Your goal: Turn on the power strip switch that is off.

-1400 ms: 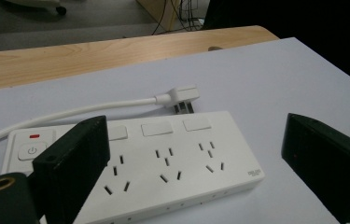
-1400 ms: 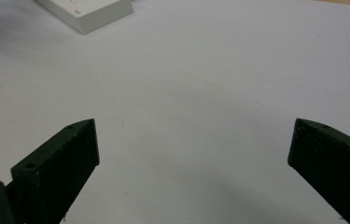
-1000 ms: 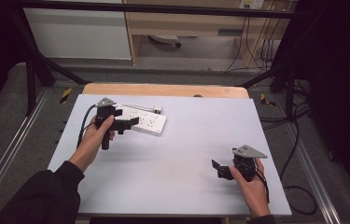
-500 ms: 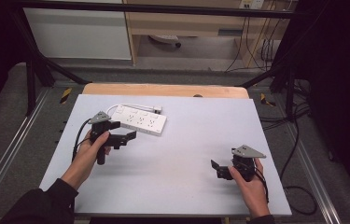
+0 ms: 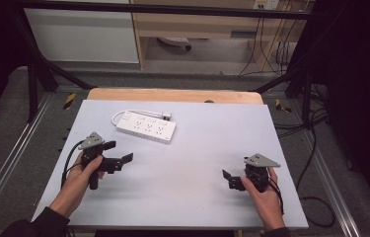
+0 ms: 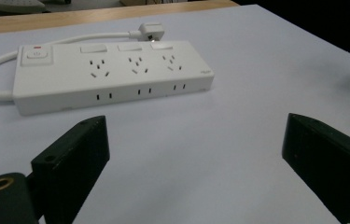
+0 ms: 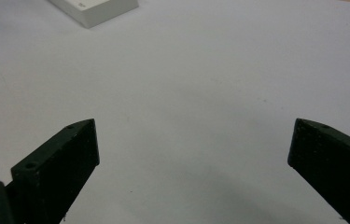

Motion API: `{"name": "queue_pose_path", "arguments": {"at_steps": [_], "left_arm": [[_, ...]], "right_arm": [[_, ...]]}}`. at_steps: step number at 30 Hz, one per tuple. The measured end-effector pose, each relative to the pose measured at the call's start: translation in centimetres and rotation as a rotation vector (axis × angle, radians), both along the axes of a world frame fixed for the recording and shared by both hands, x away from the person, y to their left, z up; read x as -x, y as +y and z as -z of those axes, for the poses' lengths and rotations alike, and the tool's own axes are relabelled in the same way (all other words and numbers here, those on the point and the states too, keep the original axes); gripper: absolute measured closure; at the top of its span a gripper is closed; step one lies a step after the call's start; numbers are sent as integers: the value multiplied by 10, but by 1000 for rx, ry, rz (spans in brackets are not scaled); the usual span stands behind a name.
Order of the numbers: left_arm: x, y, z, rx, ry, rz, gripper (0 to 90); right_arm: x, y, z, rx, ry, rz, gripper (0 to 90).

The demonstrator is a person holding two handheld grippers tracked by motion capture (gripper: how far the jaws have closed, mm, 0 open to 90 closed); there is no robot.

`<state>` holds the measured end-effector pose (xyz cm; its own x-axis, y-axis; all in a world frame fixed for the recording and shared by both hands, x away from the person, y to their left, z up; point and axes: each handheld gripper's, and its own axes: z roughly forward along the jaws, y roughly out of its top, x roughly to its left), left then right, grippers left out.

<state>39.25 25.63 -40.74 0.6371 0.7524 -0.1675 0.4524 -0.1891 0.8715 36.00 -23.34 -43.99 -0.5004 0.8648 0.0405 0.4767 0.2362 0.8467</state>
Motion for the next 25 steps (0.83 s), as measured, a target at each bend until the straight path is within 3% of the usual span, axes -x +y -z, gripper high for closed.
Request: {"name": "queue_pose_path", "arguments": {"at_steps": [7,18,21,25], "left_arm": [[20,7,12,-21,5,10,75],[48,23,32,-66,62,42,75],[50,32,33,-63,67,12,79],[50,39,33,-70,70,-13,82]], "right_arm": [[0,0,0,4,1,0,24],[-1,0,2,14,7,9,24],[-2,0,4,30,18,15,23],[-6,-2,12,76,63,66,24]]}}
